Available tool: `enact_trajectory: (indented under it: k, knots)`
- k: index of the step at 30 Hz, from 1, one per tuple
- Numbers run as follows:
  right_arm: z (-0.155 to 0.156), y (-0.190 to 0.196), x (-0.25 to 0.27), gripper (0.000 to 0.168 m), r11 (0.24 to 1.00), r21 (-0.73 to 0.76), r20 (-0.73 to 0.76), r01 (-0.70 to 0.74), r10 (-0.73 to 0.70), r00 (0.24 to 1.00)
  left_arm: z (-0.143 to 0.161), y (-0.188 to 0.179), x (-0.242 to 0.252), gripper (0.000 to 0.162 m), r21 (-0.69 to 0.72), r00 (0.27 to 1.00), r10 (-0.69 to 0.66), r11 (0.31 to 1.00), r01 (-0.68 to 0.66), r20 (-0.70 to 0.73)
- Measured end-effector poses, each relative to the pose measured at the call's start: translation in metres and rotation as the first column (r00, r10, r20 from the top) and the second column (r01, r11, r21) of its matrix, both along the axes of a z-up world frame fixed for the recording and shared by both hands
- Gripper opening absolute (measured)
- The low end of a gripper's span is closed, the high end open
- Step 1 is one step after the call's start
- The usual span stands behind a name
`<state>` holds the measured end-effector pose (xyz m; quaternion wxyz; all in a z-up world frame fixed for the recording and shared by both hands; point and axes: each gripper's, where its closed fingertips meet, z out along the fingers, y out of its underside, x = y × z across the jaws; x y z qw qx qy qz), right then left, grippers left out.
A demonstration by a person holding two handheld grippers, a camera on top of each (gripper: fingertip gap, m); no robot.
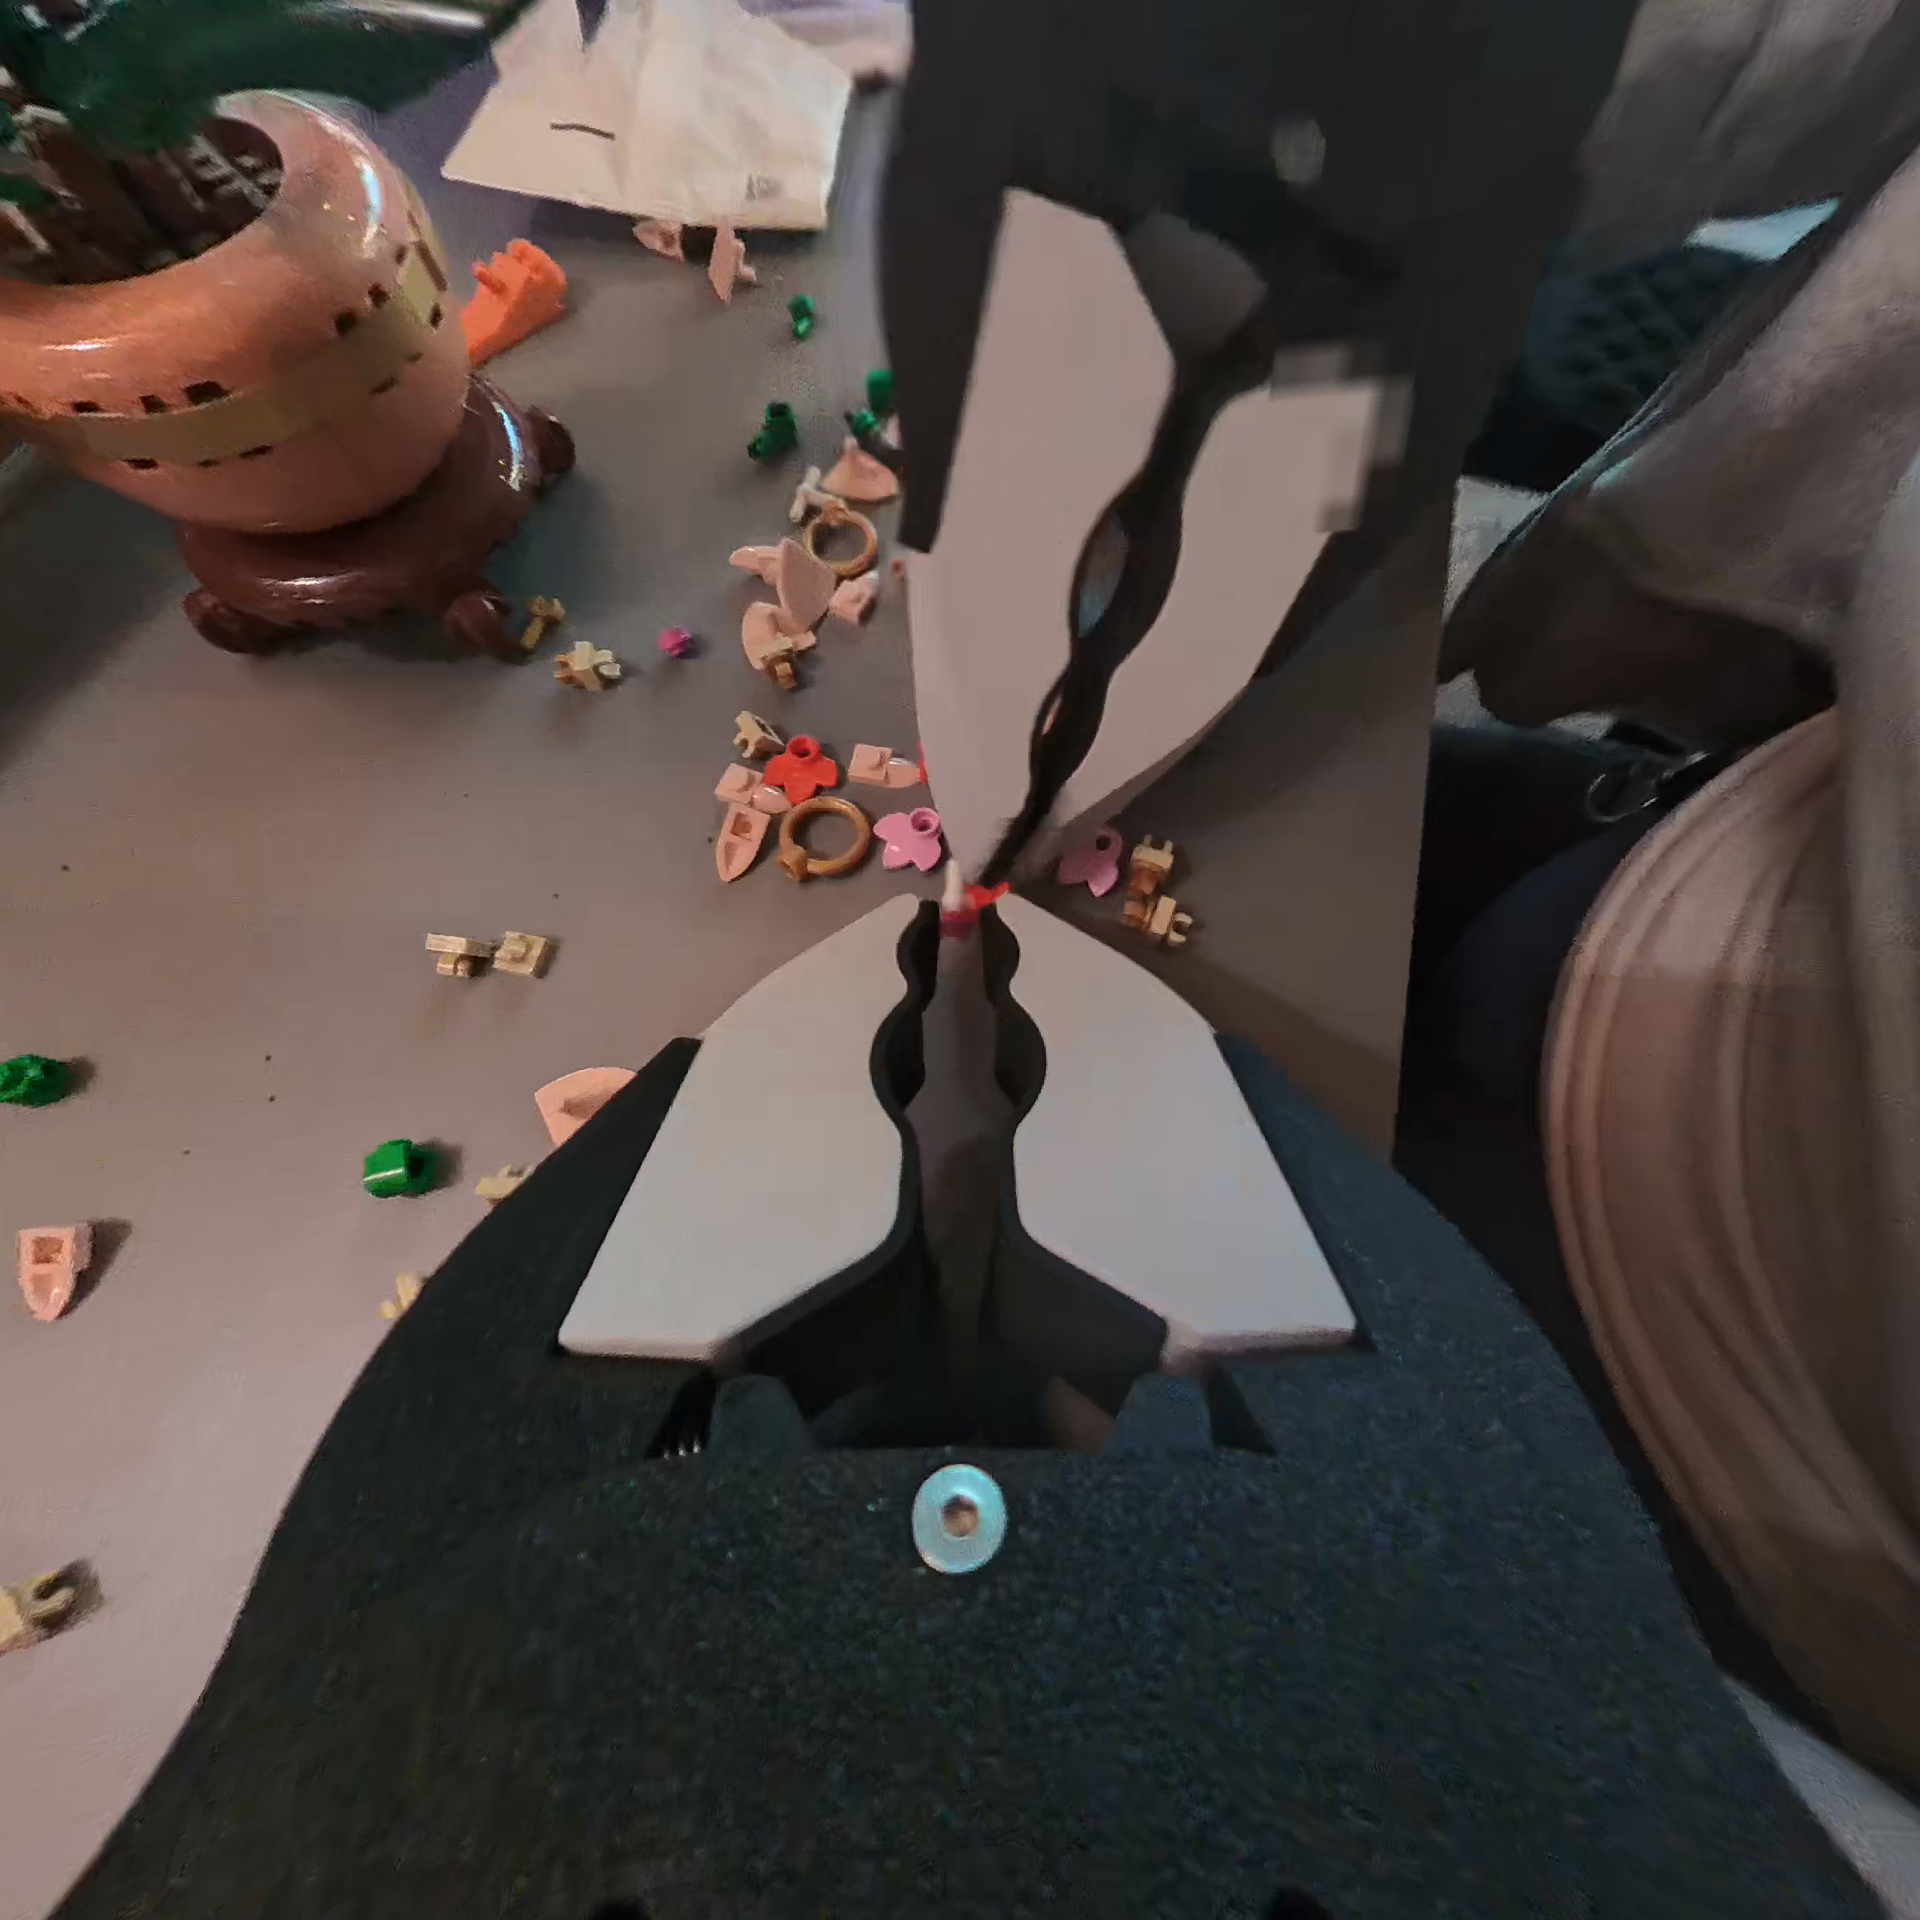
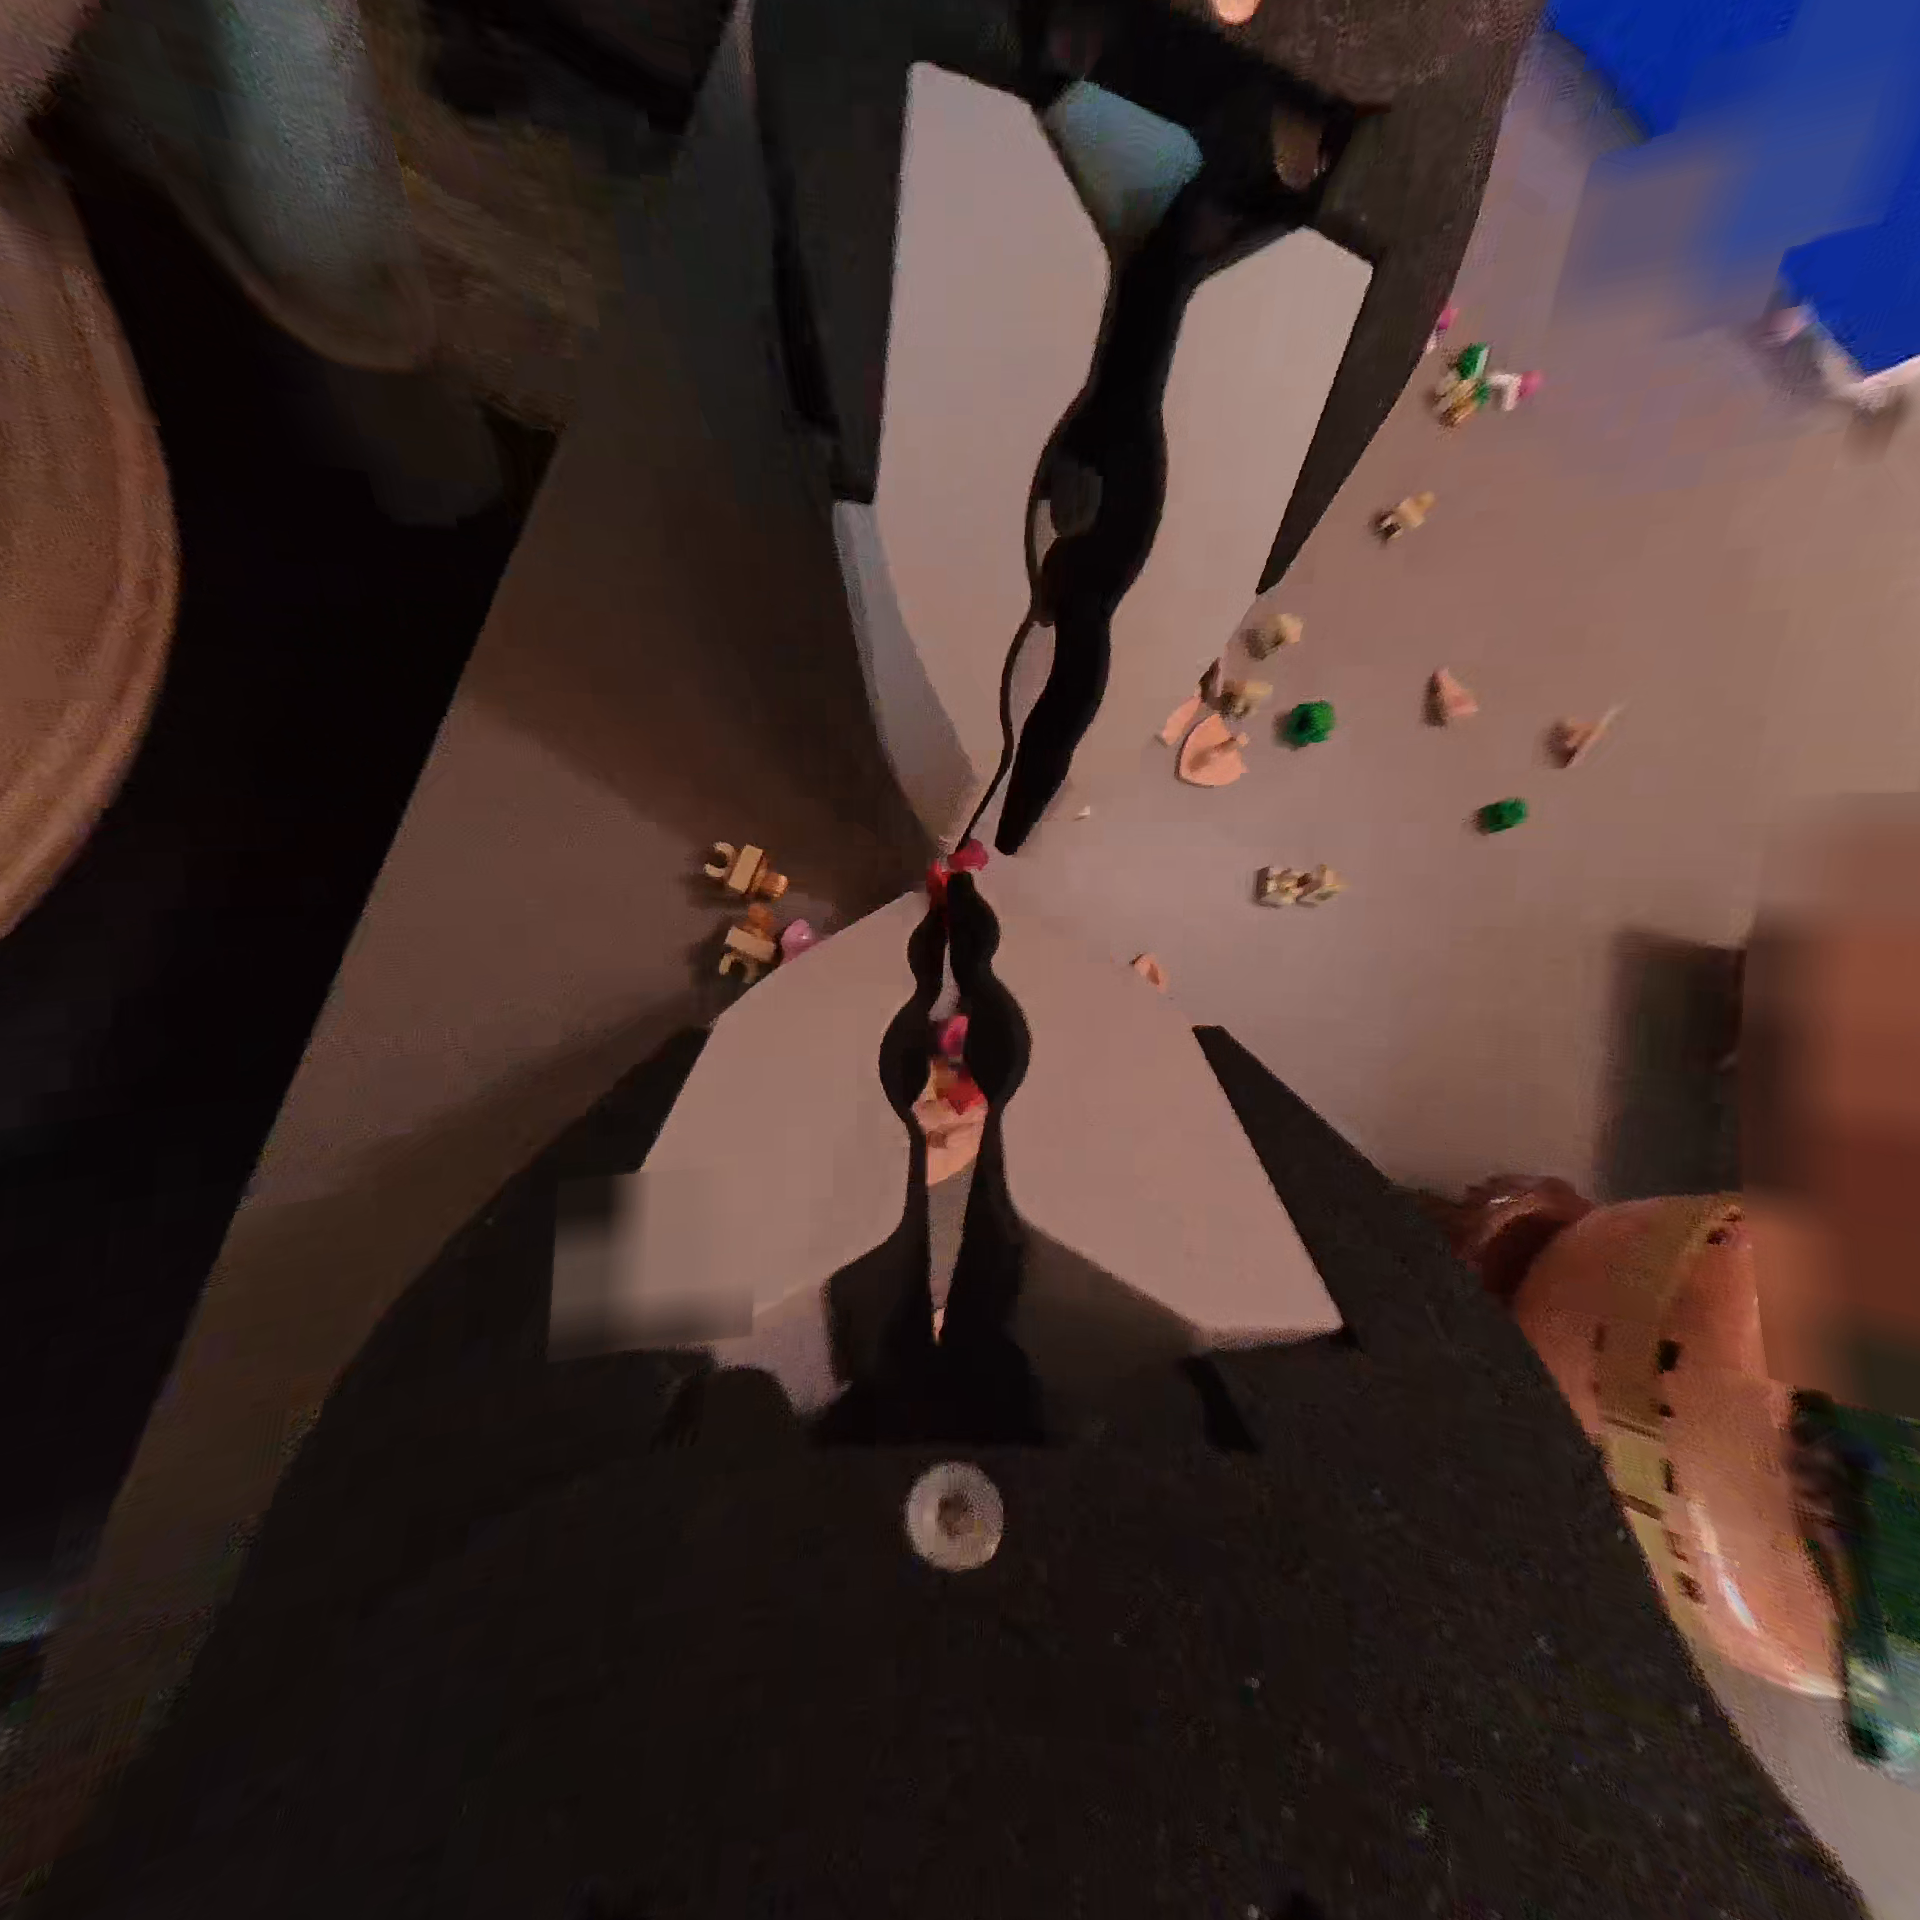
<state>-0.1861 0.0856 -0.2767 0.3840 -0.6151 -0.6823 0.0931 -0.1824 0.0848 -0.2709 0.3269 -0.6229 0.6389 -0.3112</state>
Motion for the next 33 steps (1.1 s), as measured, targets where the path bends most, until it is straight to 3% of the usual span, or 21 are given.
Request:
enact_trajectory:
  k: [3,5,13,19,24,28,33]
  knots:
    - [0.004,-0.003,-0.005,0.001,0.933,0.336,0.137,-0.129,0.087,0.987,0.007,-0.001,-0.006,0.005,-0.129,0.999,-0.008,0.992,0.014,0.045]
    - [-0.002,-0.006,-0.007,0.001,0.868,0.442,0.252,-0.225,0.121,0.96,0.01,-0.002,-0.01,0.005,-0.186,0.998,-0.038,0.981,0.048,0.057]
    - [-0.004,-0.01,-0.014,0.0,0.835,0.427,0.326,-0.348,0.217,0.92,-0.009,-0.011,-0.003,0.011,-0.064,0.979,-0.185,0.982,0.18,-0.081]
    - [-0.003,-0.013,-0.014,0.0,0.808,0.413,0.364,-0.42,0.276,0.889,-0.012,-0.013,-0.003,0.01,-0.069,0.966,-0.242,0.969,0.236,-0.09]
    - [-0.004,-0.012,-0.012,0.001,0.793,0.404,0.383,-0.455,0.305,0.872,-0.013,-0.01,-0.002,0.005,0.017,0.963,-0.255,0.966,0.257,-0.087]
    - [-0.005,-0.014,-0.009,0.0,0.835,0.335,0.378,-0.438,0.306,0.874,-0.013,-0.01,-0.002,0.005,0.106,0.965,-0.249,0.961,0.257,-0.082]
    - [-0.007,-0.014,-0.008,0.0,0.891,0.249,0.344,-0.38,0.285,0.895,-0.012,-0.009,-0.003,0.004,0.115,0.966,-0.247,0.96,0.255,-0.077]
